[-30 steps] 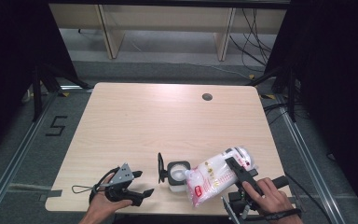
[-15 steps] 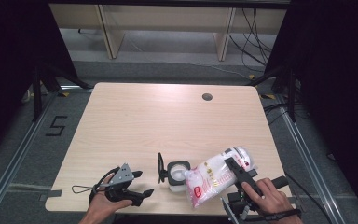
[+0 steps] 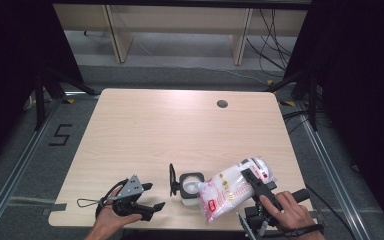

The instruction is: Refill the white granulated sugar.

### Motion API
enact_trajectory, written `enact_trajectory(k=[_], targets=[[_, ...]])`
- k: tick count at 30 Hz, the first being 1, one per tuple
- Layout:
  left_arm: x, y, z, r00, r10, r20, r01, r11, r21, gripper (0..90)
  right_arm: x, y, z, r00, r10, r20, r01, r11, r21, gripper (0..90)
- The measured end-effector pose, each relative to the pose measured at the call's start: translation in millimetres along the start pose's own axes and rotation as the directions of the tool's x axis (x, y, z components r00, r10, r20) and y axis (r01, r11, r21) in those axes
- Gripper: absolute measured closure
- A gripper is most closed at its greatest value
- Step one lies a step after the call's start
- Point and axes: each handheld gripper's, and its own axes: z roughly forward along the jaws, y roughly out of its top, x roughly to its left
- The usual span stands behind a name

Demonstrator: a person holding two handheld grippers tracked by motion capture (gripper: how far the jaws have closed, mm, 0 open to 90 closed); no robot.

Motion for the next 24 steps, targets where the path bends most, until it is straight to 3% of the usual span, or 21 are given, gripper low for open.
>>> enact_trajectory(k=[1, 5, 8, 9, 13, 14, 18, 19, 20, 23, 24], targets=[[0.2, -0.1, 0.2, 1.0000, 0.002, 0.000, -0.002, 1.0000, -0.003, 20.9, -1.3, -0.1, 1.7, 0.9995, -0.020, 0.024, 0.021, 0.999, -0.027, 50.8], [0.2, 0.1, -0.8, 0.9999, 0.007, -0.007, -0.007, 1.0000, 0.006, 20.9, -0.5, -0.1, 1.3, 0.9999, -0.013, -0.004, 0.013, 1.000, -0.011, 50.9], [0.8, -0.1, -0.2, 1.0000, 0.006, -0.002, -0.006, 1.0000, 0.004, 20.9, -1.3, -0.1, 0.9, 1.0000, -0.004, 0.005, 0.004, 1.000, -0.013, 50.9], [0.5, 0.1, -0.5, 1.0000, 0.006, -0.002, -0.006, 1.0000, 0.007, 20.9, -1.7, -0.1, 1.7, 0.9994, -0.021, 0.026, 0.022, 0.999, -0.029, 50.9], [0.4, 0.1, -0.6, 1.0000, 0.005, -0.005, -0.005, 1.0000, 0.006, 20.9, 0.7, -0.7, 0.5, 0.9999, 0.010, 0.000, -0.010, 1.000, -0.002, 50.9], [0.4, 0.2, -0.8, 1.0000, 0.008, -0.005, -0.008, 0.9999, 0.007, 20.9, -1.0, -0.5, 0.6, 0.9999, -0.013, 0.007, 0.013, 1.000, -0.010, 50.9], [0.5, 0.0, -0.7, 0.9999, 0.007, -0.007, -0.007, 1.0000, 0.004, 20.9, -1.7, -0.1, 0.6, 0.9999, -0.016, 0.006, 0.016, 1.000, -0.015, 50.9], [0.5, 0.1, -0.8, 0.9999, 0.008, -0.007, -0.008, 1.0000, 0.004, 20.9, -2.7, 0.1, 0.8, 0.9993, -0.033, 0.015, 0.034, 0.999, -0.023, 50.9], [0.6, 0.1, -0.7, 0.9999, 0.009, -0.007, -0.008, 1.0000, 0.003, 20.9, -1.7, -0.1, 1.2, 0.9993, -0.020, 0.031, 0.021, 0.999, -0.030, 50.9], [0.6, 0.4, -1.2, 1.0000, 0.008, -0.005, -0.008, 0.9999, 0.009, 20.9, -3.9, 0.8, -0.2, 0.9992, -0.040, 0.001, 0.040, 0.999, -0.011, 50.9], [0.5, 0.2, -0.9, 0.9999, 0.008, -0.007, -0.008, 1.0000, 0.004, 20.9, -2.8, 0.6, -0.5, 0.9997, -0.025, -0.002, 0.025, 1.000, -0.008, 50.9]])
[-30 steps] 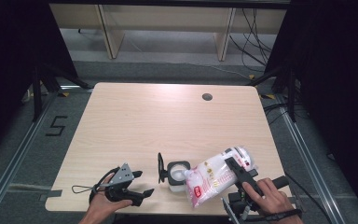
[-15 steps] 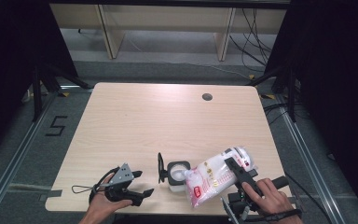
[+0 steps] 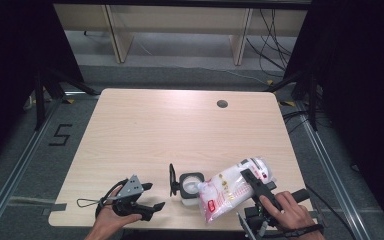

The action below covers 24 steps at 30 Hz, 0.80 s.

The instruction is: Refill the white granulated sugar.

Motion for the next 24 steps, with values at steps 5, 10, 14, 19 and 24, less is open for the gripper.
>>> enact_trajectory(k=[5, 10, 14, 19, 24], targets=[[0.0, 0.0, 0.1, 1.0000, 0.000, 0.000, 0.000, 1.0000, -0.001, 21.0, 0.7, 0.0, -0.4, 0.9999, 0.012, -0.004, -0.012, 1.000, 0.007, 50.9], [0.1, 0.0, 0.0, 1.0000, 0.001, 0.001, -0.001, 1.0000, -0.001, 21.0, 0.5, 0.2, -0.6, 1.0000, 0.008, -0.005, -0.008, 1.000, 0.006, 50.9], [0.1, 0.1, 0.1, 1.0000, -0.002, 0.006, 0.002, 1.0000, 0.001, 20.9, -0.9, -0.1, -0.3, 1.0000, -0.008, -0.002, 0.008, 1.000, -0.001, 50.9], [0.2, 0.1, 0.0, 1.0000, 0.000, 0.002, 0.000, 1.0000, 0.001, 20.9, 1.5, -0.8, 0.7, 0.9995, 0.029, 0.011, -0.029, 0.999, -0.016, 50.9], [1.5, 0.5, 0.0, 0.9997, 0.023, 0.002, -0.023, 0.9997, -0.002, 21.0, -0.9, -1.4, 0.5, 0.9999, 0.009, 0.005, -0.009, 1.000, -0.020, 51.0]])
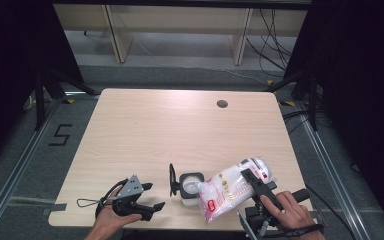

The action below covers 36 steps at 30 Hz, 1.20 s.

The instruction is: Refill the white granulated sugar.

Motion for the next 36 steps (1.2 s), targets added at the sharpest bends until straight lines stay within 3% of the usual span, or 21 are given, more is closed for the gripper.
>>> enact_trajectory(k=[3, 4, 7, 15, 17, 18, 20, 21, 22, 24, 25, 27, 28, 29, 32, 34, 36], targets=[[0.2, -0.1, 0.0, 1.0000, -0.001, 0.006, 0.001, 1.0000, 0.001, 20.9, 3.5, -0.8, -1.1, 0.9989, 0.044, -0.017, -0.043, 0.999, 0.025, 51.0], [0.2, -0.1, 0.0, 1.0000, -0.002, 0.006, 0.002, 1.0000, 0.000, 20.9, 0.1, -0.9, -0.7, 1.0000, 0.000, -0.005, 0.000, 1.000, 0.010, 50.9], [-0.1, -0.4, -0.2, 1.0000, -0.007, 0.003, 0.007, 1.0000, -0.002, 20.9, 2.1, -3.0, -0.7, 0.9991, 0.041, -0.009, -0.040, 0.999, 0.001, 51.0], [-0.7, -0.5, -0.3, 0.9998, -0.018, -0.002, 0.018, 0.9998, -0.008, 20.9, 4.2, -9.9, 0.1, 0.9974, 0.070, -0.017, -0.070, 0.997, -0.017, 51.0], [-0.6, -0.7, -0.3, 0.9999, -0.016, -0.003, 0.016, 0.9999, -0.006, 20.9, 7.8, -13.5, 0.3, 0.9894, 0.141, -0.037, -0.142, 0.990, -0.022, 51.0], [-0.5, -0.6, -0.3, 0.9999, -0.016, -0.003, 0.016, 0.9999, -0.007, 20.9, 6.7, -14.6, 0.4, 0.9906, 0.130, -0.041, -0.131, 0.991, -0.023, 51.0], [-0.5, -0.5, -0.4, 0.9999, -0.016, -0.002, 0.016, 0.9999, -0.005, 20.9, 0.7, -16.5, 4.5, 0.9985, 0.043, -0.033, -0.046, 0.996, -0.078, 51.0], [-0.5, -0.6, -0.3, 0.9999, -0.015, -0.003, 0.015, 0.9999, -0.006, 21.0, 7.8, -17.9, 2.1, 0.9881, 0.145, -0.052, -0.147, 0.988, -0.037, 51.0], [-0.5, -0.5, -0.3, 0.9999, -0.016, -0.002, 0.016, 0.9999, -0.004, 20.9, 10.2, -18.6, 2.4, 0.9821, 0.178, -0.062, -0.180, 0.983, -0.035, 51.1], [-0.4, -0.5, -0.4, 0.9999, -0.015, -0.002, 0.015, 0.9999, -0.005, 20.9, 9.5, -19.2, 2.9, 0.9841, 0.167, -0.060, -0.170, 0.984, -0.046, 51.1], [-0.5, -0.4, -0.6, 0.9999, -0.017, -0.002, 0.017, 0.9998, -0.006, 20.9, 11.4, -19.9, 3.7, 0.9790, 0.192, -0.068, -0.196, 0.979, -0.050, 51.1], [-0.4, -0.4, -0.6, 0.9999, -0.016, -0.002, 0.016, 0.9999, -0.006, 21.0, 12.1, -19.9, 4.1, 0.9783, 0.194, -0.073, -0.198, 0.979, -0.043, 51.1], [-0.6, -0.5, -0.5, 0.9999, -0.017, -0.003, 0.017, 0.9998, -0.006, 20.9, 9.8, -20.2, 4.6, 0.9855, 0.159, -0.058, -0.163, 0.985, -0.057, 51.1], [-0.6, -0.4, -0.5, 0.9999, -0.017, -0.002, 0.017, 0.9998, -0.006, 20.9, 11.3, -20.1, 4.2, 0.9810, 0.182, -0.068, -0.185, 0.982, -0.046, 51.1], [-0.5, -0.4, -0.3, 0.9999, -0.016, -0.002, 0.016, 0.9999, -0.006, 20.9, 10.5, -19.7, 3.8, 0.9812, 0.181, -0.067, -0.184, 0.982, -0.041, 51.1], [-0.7, -0.7, -0.1, 0.9998, -0.019, -0.003, 0.019, 0.9998, -0.006, 20.9, 7.2, -19.0, 3.0, 0.9886, 0.140, -0.054, -0.143, 0.989, -0.045, 51.1], [-0.4, -0.4, -0.3, 0.9999, -0.014, 0.000, 0.014, 0.9999, -0.001, 21.0, 10.1, -17.9, 2.4, 0.9824, 0.175, -0.065, -0.177, 0.984, -0.027, 51.1]])
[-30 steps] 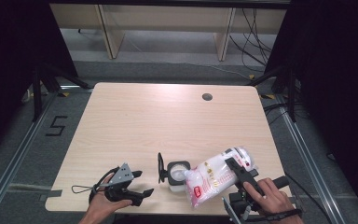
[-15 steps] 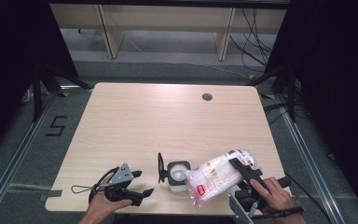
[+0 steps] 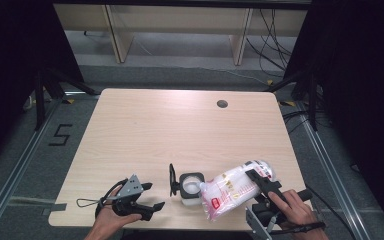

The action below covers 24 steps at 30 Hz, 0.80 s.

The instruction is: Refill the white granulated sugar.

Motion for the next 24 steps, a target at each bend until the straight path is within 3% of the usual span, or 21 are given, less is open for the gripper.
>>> enact_trajectory(k=[1, 4, 5, 6, 7, 8, 9, 10, 12, 13, 17, 18, 22, 24], targets=[[0.1, 0.1, 0.2, 1.0000, 0.002, 0.004, -0.002, 1.0000, 0.002, 20.9, -3.4, 1.9, -0.1, 0.9985, -0.054, 0.007, 0.054, 0.999, 0.001, 51.2], [-1.0, -0.1, 0.3, 0.9999, -0.010, -0.004, 0.010, 0.9999, 0.003, 20.9, -3.9, 2.7, -1.2, 0.9992, -0.040, 0.007, 0.040, 0.999, 0.008, 51.1], [-0.6, -0.1, 0.4, 0.9999, -0.010, 0.003, 0.010, 0.9999, 0.003, 20.9, -4.7, 4.2, -1.2, 0.9980, -0.062, 0.012, 0.062, 0.998, 0.010, 51.2], [-0.4, -0.1, 0.4, 1.0000, -0.010, 0.003, 0.010, 1.0000, 0.003, 20.9, -1.1, 4.5, -3.0, 0.9997, -0.022, 0.009, 0.022, 0.999, 0.042, 51.2], [-0.5, -0.2, 0.5, 0.9999, -0.011, 0.002, 0.011, 0.9999, 0.002, 21.0, -9.0, 7.5, 0.0, 0.9878, -0.154, 0.019, 0.154, 0.988, 0.004, 51.2], [-0.4, -0.2, 0.5, 1.0000, -0.010, 0.002, 0.010, 1.0000, 0.001, 21.0, -2.7, 6.7, -1.9, 0.9982, -0.059, 0.010, 0.059, 0.998, 0.034, 51.2], [-0.4, -0.2, 0.4, 1.0000, -0.009, 0.002, 0.009, 1.0000, 0.001, 20.9, -3.4, 7.2, -2.5, 0.9977, -0.067, 0.009, 0.067, 0.997, 0.034, 51.2], [-0.5, 0.0, 0.2, 0.9999, -0.010, 0.003, 0.010, 0.9999, 0.002, 20.9, -6.2, 7.8, -1.7, 0.9944, -0.105, 0.012, 0.105, 0.994, 0.016, 51.2], [-0.4, 0.0, 0.2, 1.0000, -0.010, 0.003, 0.010, 1.0000, 0.002, 20.9, -4.2, 9.7, -2.2, 0.9955, -0.094, 0.016, 0.093, 0.995, 0.032, 51.3], [-0.4, 0.0, 0.2, 1.0000, -0.009, 0.003, 0.009, 1.0000, 0.002, 21.0, -6.0, 10.5, -2.5, 0.9931, -0.115, 0.022, 0.115, 0.993, 0.027, 51.3], [0.1, 0.0, 0.3, 1.0000, 0.002, -0.003, -0.002, 1.0000, -0.004, 20.9, -5.0, 11.0, -3.5, 0.9953, -0.095, 0.021, 0.094, 0.995, 0.035, 51.3], [0.3, 0.1, 0.2, 1.0000, 0.004, 0.003, -0.004, 1.0000, 0.001, 20.9, -6.9, 11.4, -3.3, 0.9921, -0.121, 0.030, 0.121, 0.992, 0.025, 51.2], [-0.7, -0.1, 0.5, 1.0000, -0.010, 0.000, 0.010, 0.9999, -0.002, 21.0, -6.7, 13.0, -3.5, 0.9905, -0.135, 0.028, 0.134, 0.990, 0.033, 51.3], [-0.4, -0.2, 0.3, 1.0000, -0.007, -0.002, 0.007, 1.0000, -0.004, 20.9, -5.7, 12.4, -3.8, 0.9939, -0.108, 0.020, 0.107, 0.994, 0.029, 51.3]])
